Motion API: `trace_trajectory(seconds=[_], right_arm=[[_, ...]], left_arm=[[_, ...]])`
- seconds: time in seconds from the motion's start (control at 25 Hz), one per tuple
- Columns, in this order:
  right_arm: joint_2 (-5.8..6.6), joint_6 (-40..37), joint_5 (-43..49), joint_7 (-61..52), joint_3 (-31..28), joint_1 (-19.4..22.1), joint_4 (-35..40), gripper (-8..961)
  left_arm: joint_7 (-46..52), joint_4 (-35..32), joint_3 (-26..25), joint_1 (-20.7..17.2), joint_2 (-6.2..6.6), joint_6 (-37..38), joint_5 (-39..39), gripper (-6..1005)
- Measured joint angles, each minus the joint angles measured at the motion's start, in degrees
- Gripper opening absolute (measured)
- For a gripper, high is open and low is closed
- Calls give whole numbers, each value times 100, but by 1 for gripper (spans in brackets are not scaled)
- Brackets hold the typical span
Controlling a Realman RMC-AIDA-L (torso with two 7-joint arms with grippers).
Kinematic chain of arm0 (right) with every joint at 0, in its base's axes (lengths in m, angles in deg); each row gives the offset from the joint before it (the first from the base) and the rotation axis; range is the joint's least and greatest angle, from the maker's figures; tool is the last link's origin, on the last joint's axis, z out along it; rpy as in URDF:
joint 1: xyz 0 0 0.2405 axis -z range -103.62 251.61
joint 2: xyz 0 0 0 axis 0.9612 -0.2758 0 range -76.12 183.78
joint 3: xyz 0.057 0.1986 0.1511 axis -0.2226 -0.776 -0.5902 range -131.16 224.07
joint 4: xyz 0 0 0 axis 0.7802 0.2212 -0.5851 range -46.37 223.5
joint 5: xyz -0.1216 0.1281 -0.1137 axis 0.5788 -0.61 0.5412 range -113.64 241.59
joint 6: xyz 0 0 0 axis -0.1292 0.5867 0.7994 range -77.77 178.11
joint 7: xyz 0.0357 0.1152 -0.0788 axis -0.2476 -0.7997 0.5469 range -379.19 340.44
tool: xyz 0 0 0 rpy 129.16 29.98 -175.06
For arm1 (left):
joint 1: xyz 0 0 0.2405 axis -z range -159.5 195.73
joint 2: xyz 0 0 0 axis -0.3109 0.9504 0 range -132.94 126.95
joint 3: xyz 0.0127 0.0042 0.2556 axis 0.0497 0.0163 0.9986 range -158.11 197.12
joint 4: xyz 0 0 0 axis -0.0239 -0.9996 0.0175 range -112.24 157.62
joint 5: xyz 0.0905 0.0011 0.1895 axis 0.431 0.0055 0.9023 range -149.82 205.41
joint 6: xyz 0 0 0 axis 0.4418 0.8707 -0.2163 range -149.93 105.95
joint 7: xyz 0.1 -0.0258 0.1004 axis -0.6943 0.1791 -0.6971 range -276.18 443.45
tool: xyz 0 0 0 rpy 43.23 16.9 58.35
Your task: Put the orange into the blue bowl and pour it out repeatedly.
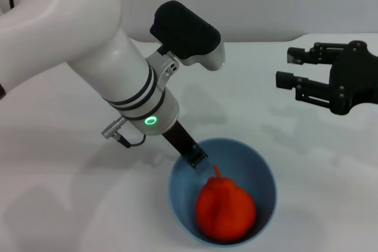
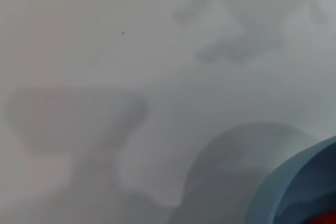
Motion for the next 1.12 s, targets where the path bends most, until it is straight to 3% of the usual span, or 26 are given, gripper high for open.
trace_trajectory(seconds=[0.12,0.4,0.52,0.56,0.64,0.76,0.96,1.12], right_arm=[[0,-1,-18,17,2,4,-57,448],[4,-3,-64,21,-3,9,-107,449],[13,8,-66,22,-12,-11,-293,449],[13,8,-66,22,-12,-11,-293,449],[18,2,-70,23,-38,-24,-413,449],[17,-2,-75,24,-40,-23,-451,449],[11,110,-182,27,-60,-34,-664,449],[29,200,-1169,144,-232,-182,-1538,449]], left_arm=[[27,3,6,5,0,3,-4,13],[39,-125,-166,-15,31,35,-11,256],[-69,-461,-778,-162,65,26,-11,408],[-69,-461,-778,-162,65,26,-11,428],[-282,-772,-1411,-354,82,13,-48,468],[-461,-904,-1840,-491,85,12,-245,527],[-1224,-872,-2898,-933,93,-161,-1533,627],[-2219,-196,-3976,-1391,109,-196,-3549,743]])
